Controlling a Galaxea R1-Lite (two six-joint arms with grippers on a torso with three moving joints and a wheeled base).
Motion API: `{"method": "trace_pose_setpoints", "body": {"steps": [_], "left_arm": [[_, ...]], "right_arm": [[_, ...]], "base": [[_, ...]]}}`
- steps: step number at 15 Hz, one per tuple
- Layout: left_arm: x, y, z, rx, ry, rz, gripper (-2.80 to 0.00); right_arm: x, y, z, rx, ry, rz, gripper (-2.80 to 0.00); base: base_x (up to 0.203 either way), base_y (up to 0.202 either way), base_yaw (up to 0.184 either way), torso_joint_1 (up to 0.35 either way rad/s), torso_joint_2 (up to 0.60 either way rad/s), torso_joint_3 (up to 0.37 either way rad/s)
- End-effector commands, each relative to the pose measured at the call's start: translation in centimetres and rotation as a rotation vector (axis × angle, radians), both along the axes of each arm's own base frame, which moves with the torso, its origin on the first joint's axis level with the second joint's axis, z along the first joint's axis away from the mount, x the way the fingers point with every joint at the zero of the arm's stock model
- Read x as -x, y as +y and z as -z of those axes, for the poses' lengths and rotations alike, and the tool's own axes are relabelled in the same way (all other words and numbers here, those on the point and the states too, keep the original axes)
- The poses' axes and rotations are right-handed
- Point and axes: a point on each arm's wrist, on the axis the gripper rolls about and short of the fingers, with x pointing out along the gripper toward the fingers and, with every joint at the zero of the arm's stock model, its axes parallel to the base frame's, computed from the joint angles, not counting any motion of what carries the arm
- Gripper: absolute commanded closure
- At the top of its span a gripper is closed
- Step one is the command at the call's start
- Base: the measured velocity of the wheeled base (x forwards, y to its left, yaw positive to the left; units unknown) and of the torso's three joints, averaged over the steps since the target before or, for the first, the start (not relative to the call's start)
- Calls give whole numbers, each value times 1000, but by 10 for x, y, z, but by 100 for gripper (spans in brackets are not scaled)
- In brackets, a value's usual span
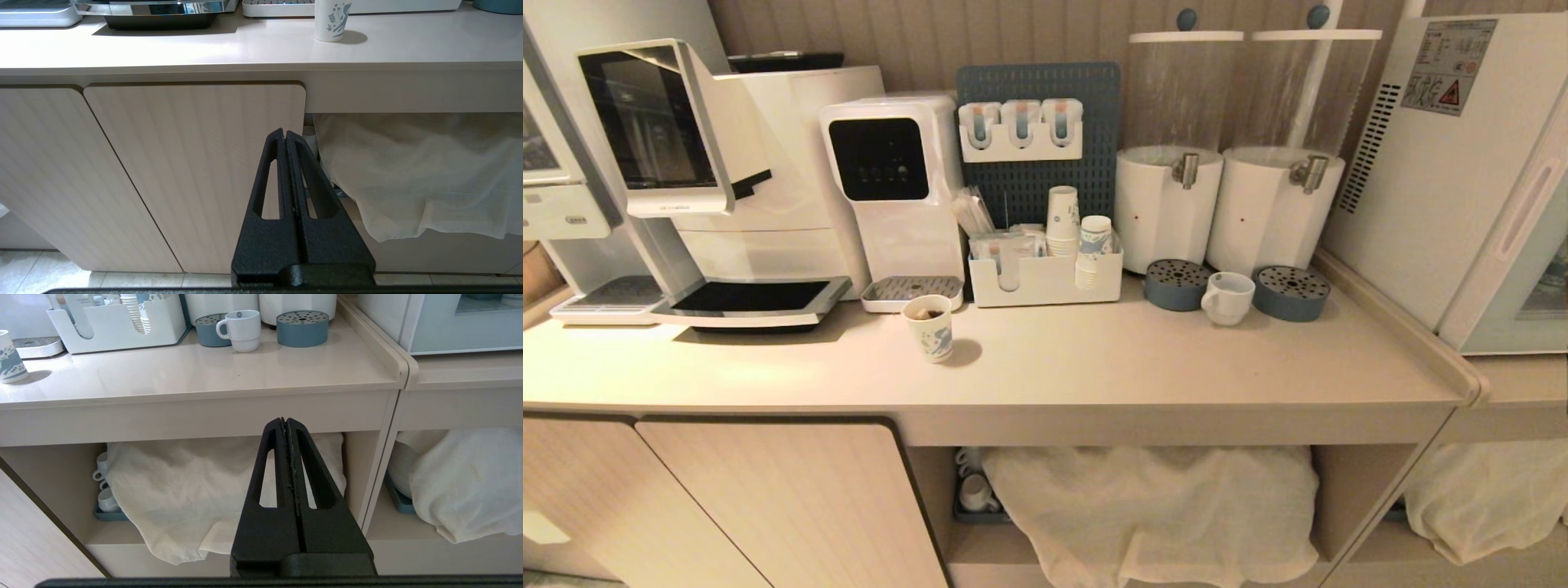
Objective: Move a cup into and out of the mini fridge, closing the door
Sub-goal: Open the freezer door
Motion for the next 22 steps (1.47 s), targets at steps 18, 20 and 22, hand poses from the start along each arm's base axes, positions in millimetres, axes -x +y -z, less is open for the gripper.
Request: {"method": "trace_pose_setpoints", "body": {"steps": [18, 20, 22], "left_arm": [[0, 0, 0, -1, 1, -2, 0], [0, 0, 0, -1, 1, -1, 0], [0, 0, 0, -1, 1, -2, 0]], "right_arm": [[-1, 0, 4, 1, 14, 0, 0], [-1, 0, 4, 1, 15, 0, 0], [-1, 0, 4, 1, 14, 0, 0]], "base": [[0, -141, 0, 2, 2, 2], [0, -196, 1, 4, 3, -2], [0, -192, 0, 0, -7, 1]]}}
